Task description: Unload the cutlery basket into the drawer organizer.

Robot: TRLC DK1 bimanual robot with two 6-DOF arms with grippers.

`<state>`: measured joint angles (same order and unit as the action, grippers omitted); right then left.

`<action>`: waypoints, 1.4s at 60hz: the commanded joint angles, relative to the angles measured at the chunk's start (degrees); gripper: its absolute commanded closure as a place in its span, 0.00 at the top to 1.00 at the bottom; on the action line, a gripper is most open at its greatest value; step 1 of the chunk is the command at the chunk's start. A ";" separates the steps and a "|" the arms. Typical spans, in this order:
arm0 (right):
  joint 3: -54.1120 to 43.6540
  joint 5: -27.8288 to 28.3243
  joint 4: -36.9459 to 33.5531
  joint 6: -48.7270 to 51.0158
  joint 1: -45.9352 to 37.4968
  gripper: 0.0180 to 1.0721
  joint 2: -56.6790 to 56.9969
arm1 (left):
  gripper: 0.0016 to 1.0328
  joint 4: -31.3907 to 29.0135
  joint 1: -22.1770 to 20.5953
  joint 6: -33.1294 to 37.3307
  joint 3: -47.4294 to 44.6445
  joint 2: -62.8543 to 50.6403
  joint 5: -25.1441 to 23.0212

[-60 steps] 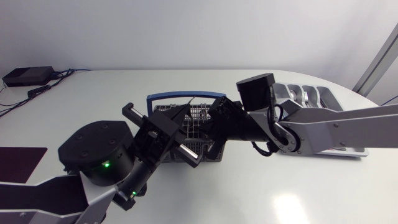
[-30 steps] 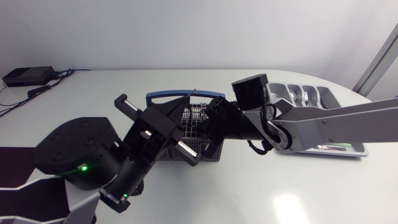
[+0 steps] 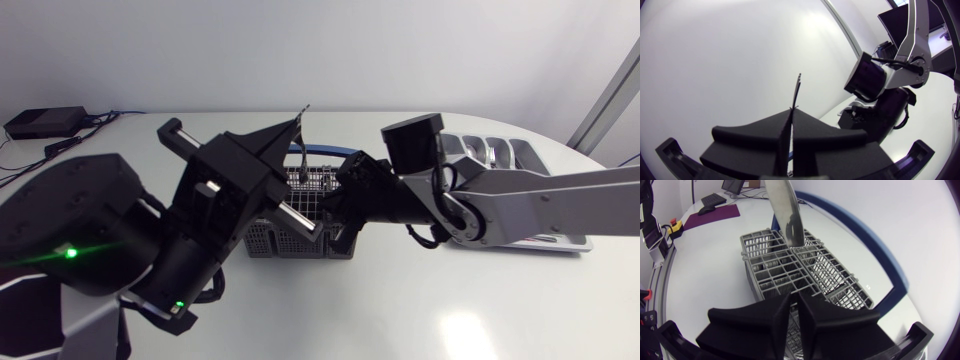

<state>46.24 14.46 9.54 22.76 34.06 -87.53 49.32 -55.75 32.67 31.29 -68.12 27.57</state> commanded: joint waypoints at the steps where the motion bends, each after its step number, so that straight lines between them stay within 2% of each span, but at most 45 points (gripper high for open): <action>1: -2.38 -0.57 -1.28 0.79 0.04 0.43 5.96 | 0.06 -1.86 -0.50 0.38 3.43 2.02 0.90; 5: -3.70 -0.66 -2.33 0.88 0.13 0.51 9.83 | 0.06 -4.76 -0.50 -1.38 4.66 2.55 0.99; 9: -5.19 -1.19 -3.83 0.88 0.13 0.56 14.66 | 0.06 -8.71 -0.24 -4.01 6.59 2.64 0.99; 22: -8.09 -1.19 -9.63 -0.18 -0.93 0.57 28.02 | 0.06 -18.56 0.46 -13.33 12.22 1.50 -0.59; 30: -8.97 -1.01 -10.51 -1.67 -1.54 0.57 31.98 | 0.06 -21.55 0.64 -17.81 14.68 -0.35 -2.88; 44: -8.88 -0.40 -10.07 -4.22 -2.16 0.57 32.86 | 0.06 -26.29 0.90 -22.47 18.19 -3.34 -6.30; 61: -6.95 0.83 -8.49 -8.09 -1.98 0.57 29.17 | 0.06 -31.04 4.95 -28.27 20.48 -4.57 -17.20; 72: -5.63 1.63 -8.31 -9.05 -1.90 0.57 26.97 | 0.06 -32.97 6.18 -29.68 21.36 -5.54 -21.33; 84: -4.14 1.19 -7.78 -10.55 -2.16 0.57 25.91 | 0.06 -35.17 7.05 -31.70 22.41 -6.59 -23.44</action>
<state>40.45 15.64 0.67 14.35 32.14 -60.77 14.46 -49.41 3.09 50.85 -73.69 4.99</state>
